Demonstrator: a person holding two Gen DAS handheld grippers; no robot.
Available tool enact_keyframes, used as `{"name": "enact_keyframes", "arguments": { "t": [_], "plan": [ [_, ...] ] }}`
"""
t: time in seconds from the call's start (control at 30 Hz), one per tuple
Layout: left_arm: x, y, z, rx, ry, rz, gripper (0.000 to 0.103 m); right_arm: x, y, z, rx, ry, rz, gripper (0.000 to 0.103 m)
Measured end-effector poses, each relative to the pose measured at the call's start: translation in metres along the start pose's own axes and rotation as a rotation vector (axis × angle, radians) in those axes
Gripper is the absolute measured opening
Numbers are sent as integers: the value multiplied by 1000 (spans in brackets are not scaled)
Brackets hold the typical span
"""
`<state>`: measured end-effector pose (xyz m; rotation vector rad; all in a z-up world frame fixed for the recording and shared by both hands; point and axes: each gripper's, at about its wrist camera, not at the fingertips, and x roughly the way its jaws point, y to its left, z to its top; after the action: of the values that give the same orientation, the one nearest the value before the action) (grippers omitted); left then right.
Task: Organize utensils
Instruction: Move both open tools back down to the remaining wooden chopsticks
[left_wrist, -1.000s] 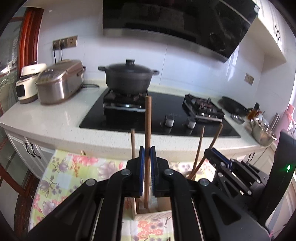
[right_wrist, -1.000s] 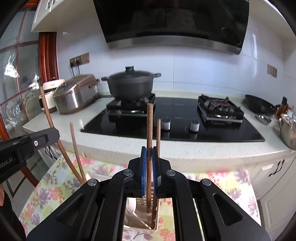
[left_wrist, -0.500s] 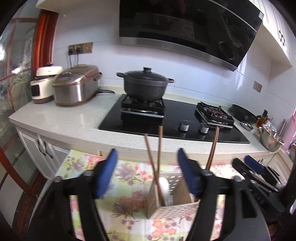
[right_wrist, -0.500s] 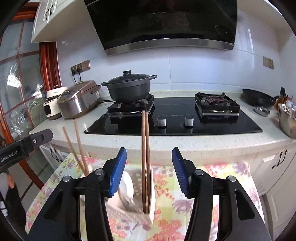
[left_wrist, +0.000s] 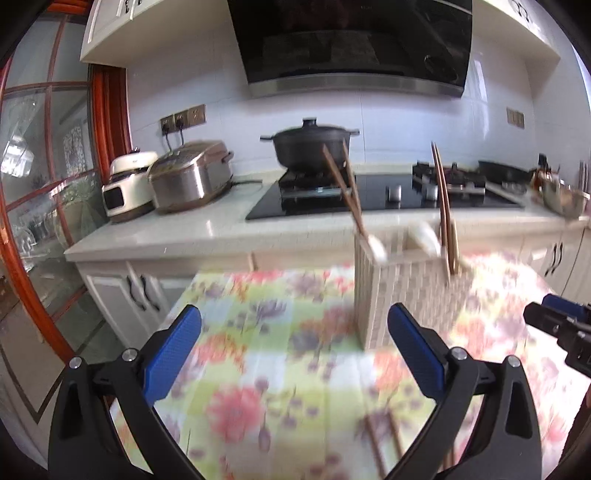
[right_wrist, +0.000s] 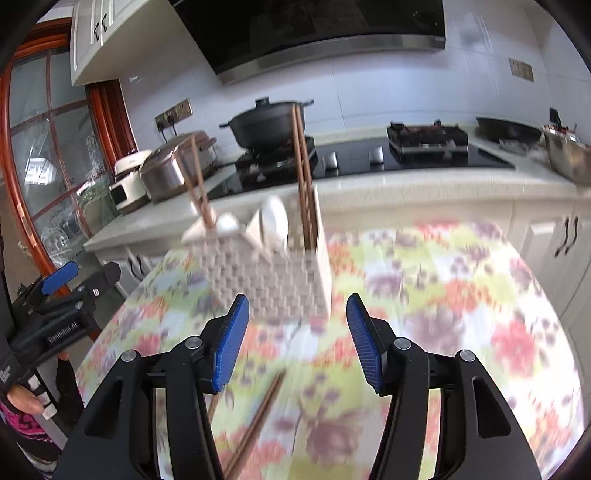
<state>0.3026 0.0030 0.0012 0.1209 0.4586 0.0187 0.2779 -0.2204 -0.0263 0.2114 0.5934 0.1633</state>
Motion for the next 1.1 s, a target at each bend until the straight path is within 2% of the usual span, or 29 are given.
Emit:
{"name": "enact_keyframes", "arguments": {
  "t": [0.17, 0.37, 0.43, 0.57, 0.8, 1.1],
  "plan": [
    [-10, 8, -45, -36, 62, -17, 98, 2, 11, -40, 5, 53, -1, 53],
    [-19, 10, -76, -49, 106, -18, 98, 15, 26, -74, -19, 139, -25, 53],
    [-20, 10, -82, -51, 121, -25, 98, 19, 28, -79, -24, 165, -31, 50],
    [-22, 7, -92, -43, 142, -42, 98, 30, 30, -84, -28, 225, -51, 35],
    [-13, 2, -104, -29, 183, -54, 97, 46, 36, -87, -12, 282, -47, 30],
    [-11, 7, -112, -51, 199, -67, 97, 58, 48, -85, -65, 316, -122, 26]
  ]
}}
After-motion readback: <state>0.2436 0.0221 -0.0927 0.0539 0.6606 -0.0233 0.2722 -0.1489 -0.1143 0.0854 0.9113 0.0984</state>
